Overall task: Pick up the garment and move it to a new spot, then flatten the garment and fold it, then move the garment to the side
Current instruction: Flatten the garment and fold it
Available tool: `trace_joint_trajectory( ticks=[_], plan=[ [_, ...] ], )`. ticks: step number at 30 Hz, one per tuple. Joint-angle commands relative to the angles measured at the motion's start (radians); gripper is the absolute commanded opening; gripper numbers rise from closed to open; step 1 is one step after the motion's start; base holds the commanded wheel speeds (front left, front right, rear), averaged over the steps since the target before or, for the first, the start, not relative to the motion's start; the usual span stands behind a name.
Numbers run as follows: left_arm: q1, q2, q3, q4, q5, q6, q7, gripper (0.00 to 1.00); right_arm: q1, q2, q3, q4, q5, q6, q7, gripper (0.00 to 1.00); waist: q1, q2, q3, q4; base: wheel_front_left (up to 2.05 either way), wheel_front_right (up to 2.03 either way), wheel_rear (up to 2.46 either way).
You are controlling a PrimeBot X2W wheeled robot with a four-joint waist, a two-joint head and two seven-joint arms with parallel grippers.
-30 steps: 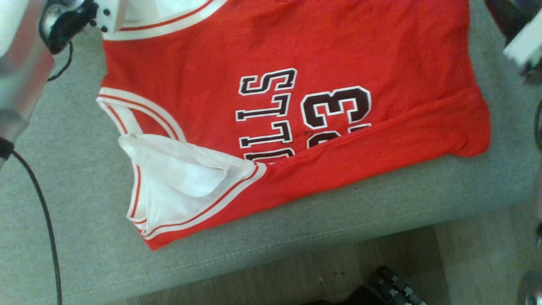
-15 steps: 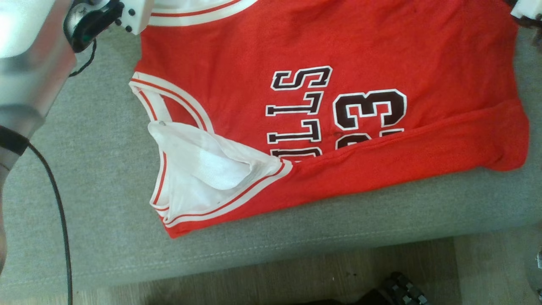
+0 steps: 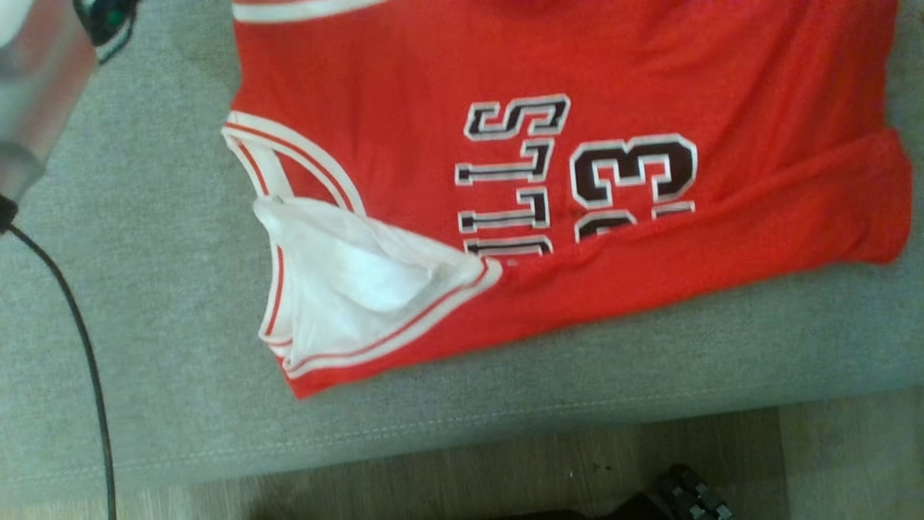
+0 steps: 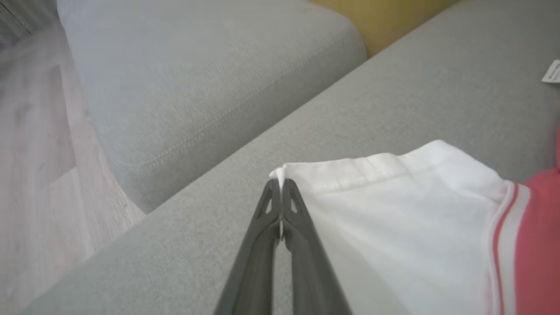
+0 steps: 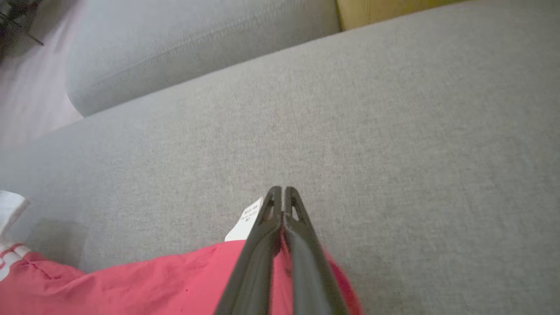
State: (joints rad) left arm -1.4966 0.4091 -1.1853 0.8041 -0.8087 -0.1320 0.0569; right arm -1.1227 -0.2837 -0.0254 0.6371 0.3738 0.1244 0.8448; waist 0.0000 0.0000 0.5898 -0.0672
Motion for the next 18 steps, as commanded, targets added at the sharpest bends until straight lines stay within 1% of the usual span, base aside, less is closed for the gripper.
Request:
trace_joint_trajectory(
  ticks=[1,5,8,11,13,16,18],
  plan=[
    [-0.083,0.033,0.044,0.005,0.017,0.002,-0.052,0.00,-0.038,-0.012,0.011,-0.032,0.032,0.006,-0.048,0.00,0.0000,0.0000,0.000,0.002,0.00,0.00,0.00],
    [-0.102,0.023,0.062,0.034,0.025,0.008,-0.144,0.00,-0.050,-0.044,0.022,-0.025,0.073,0.006,-0.141,0.00,0.0000,0.0000,-0.003,0.010,0.00,0.00,0.00],
    [-0.106,0.016,0.081,0.054,0.019,0.011,-0.205,0.00,-0.053,-0.066,0.042,-0.023,0.115,0.006,-0.189,0.00,0.0000,0.0000,-0.009,0.018,0.00,0.00,0.00],
    [-0.083,0.013,0.094,0.063,-0.017,0.008,-0.218,0.00,-0.035,-0.082,0.072,-0.029,0.168,0.006,-0.207,0.00,0.0000,0.0000,-0.020,0.023,0.00,0.00,0.00],
    [-0.060,0.022,0.100,0.050,-0.047,0.005,-0.219,0.00,-0.013,-0.093,0.095,-0.044,0.212,0.006,-0.210,0.00,0.0000,0.0000,-0.029,0.026,0.00,0.00,0.00],
    [-0.013,0.045,0.114,0.001,-0.104,0.003,-0.225,0.00,0.029,-0.124,0.123,-0.071,0.269,0.006,-0.209,0.00,0.0000,0.0000,-0.042,0.034,0.00,0.00,0.00],
    [0.032,0.060,0.129,-0.062,-0.169,0.002,-0.216,0.00,0.061,-0.150,0.138,-0.087,0.294,0.006,-0.206,0.00,0.0000,0.0000,-0.049,0.041,0.00,0.00,0.00]
  ],
)
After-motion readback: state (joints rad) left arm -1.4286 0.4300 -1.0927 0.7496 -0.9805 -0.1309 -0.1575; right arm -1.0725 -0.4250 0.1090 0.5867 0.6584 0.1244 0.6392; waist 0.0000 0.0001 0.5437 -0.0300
